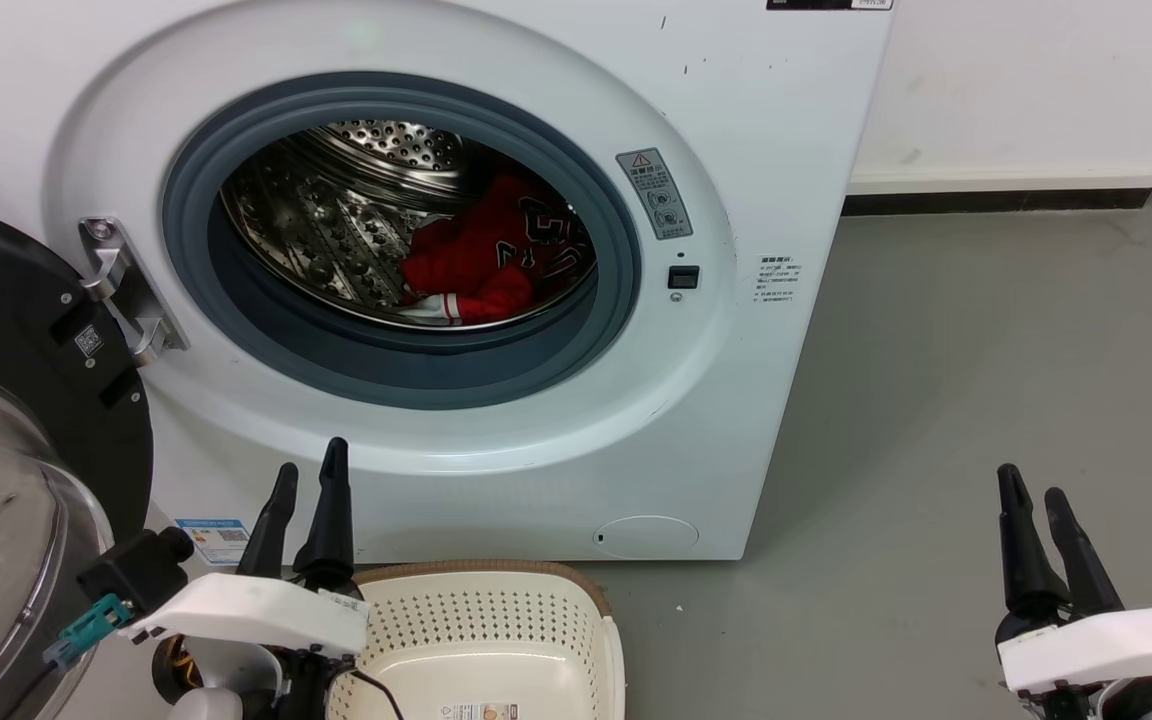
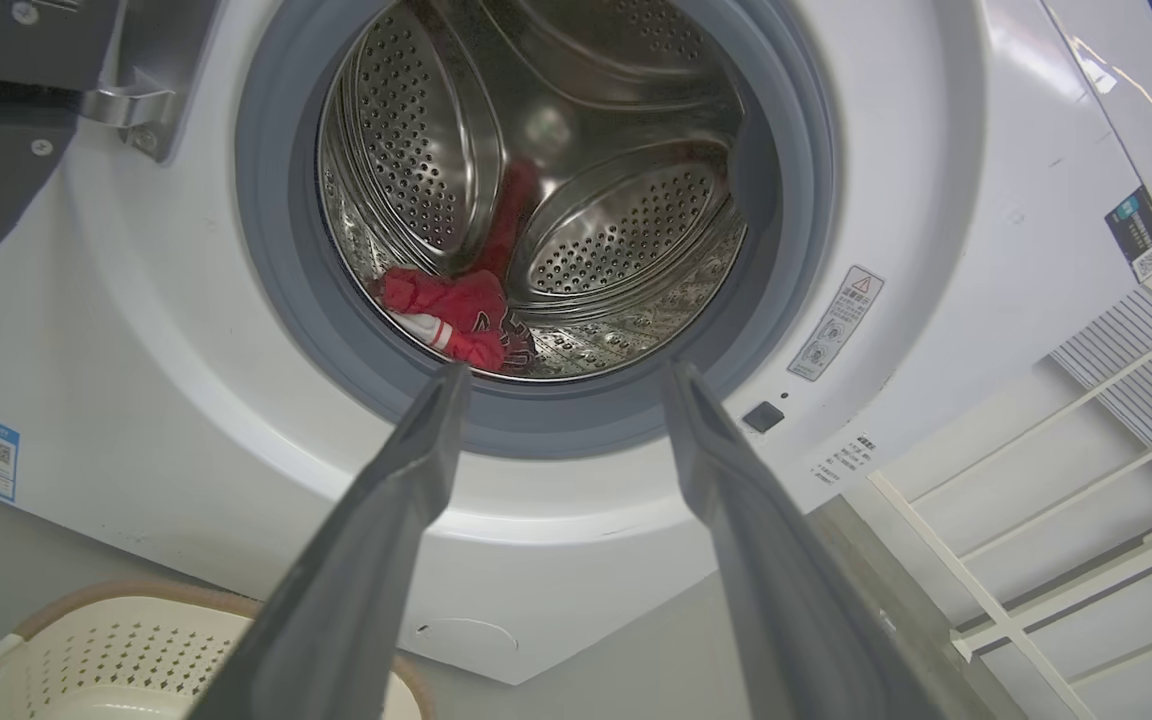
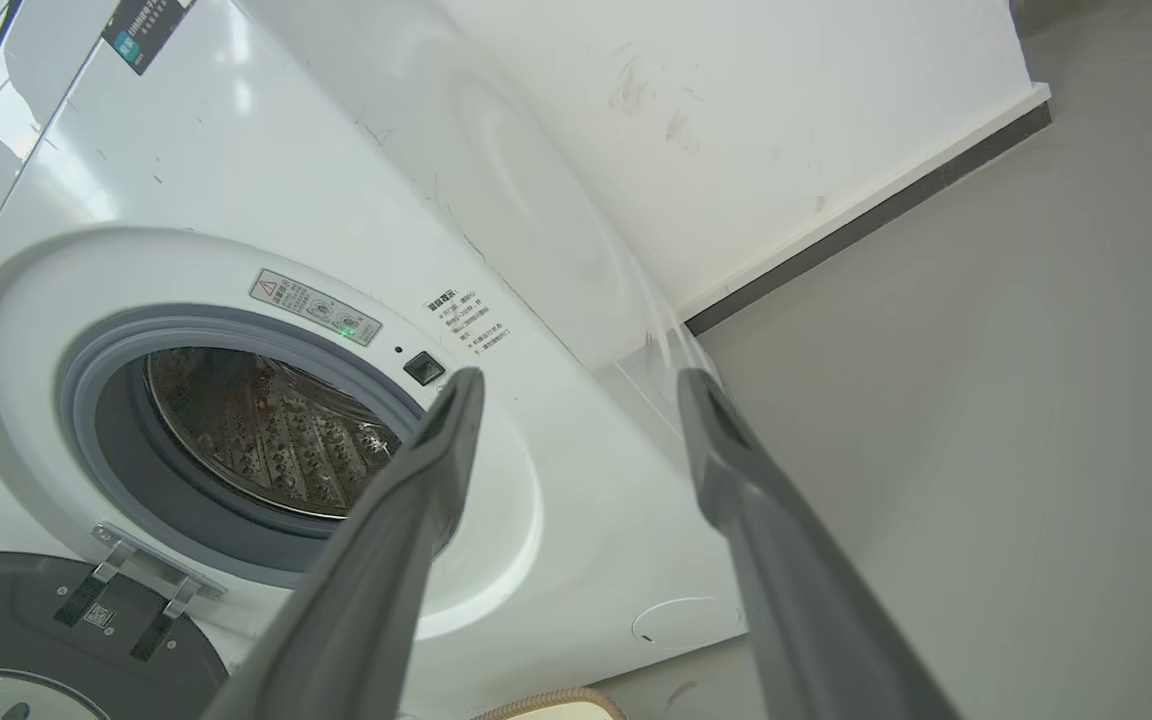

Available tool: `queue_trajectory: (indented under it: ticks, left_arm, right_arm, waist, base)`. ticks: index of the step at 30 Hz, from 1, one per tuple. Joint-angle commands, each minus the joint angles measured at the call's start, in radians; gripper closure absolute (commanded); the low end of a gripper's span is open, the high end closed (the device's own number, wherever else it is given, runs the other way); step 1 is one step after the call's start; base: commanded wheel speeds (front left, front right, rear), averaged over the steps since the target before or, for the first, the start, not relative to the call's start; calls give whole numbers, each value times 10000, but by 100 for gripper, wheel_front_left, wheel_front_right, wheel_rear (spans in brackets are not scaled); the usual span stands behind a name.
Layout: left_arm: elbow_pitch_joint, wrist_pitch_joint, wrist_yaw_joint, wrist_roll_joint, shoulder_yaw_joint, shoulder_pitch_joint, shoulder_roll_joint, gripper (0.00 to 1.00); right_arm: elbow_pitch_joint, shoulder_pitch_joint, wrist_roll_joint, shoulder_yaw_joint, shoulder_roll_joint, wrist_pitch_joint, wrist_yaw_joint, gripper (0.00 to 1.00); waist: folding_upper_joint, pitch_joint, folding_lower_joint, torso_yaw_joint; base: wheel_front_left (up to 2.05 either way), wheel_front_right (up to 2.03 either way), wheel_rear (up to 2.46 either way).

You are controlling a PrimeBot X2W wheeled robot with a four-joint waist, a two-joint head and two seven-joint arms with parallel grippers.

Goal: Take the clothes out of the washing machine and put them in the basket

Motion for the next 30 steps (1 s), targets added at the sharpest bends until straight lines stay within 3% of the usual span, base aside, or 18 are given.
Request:
queue_trajectory:
  ticks: [1,30]
  left_arm:
    - [-69,-116,45,392,-37,-261,131,0]
    - [135,-890,705,3643,-724,-441,642,0]
  right_arm:
    - [-218,12,-406,-25,-22,-74,0,0]
    - [-892,421,-3997,144,-20,-337,0,0]
  waist:
    - [0,-6,0,-2]
    - [0,-55,0,-67]
  base:
    - [0,0,0]
    - [0,0,0]
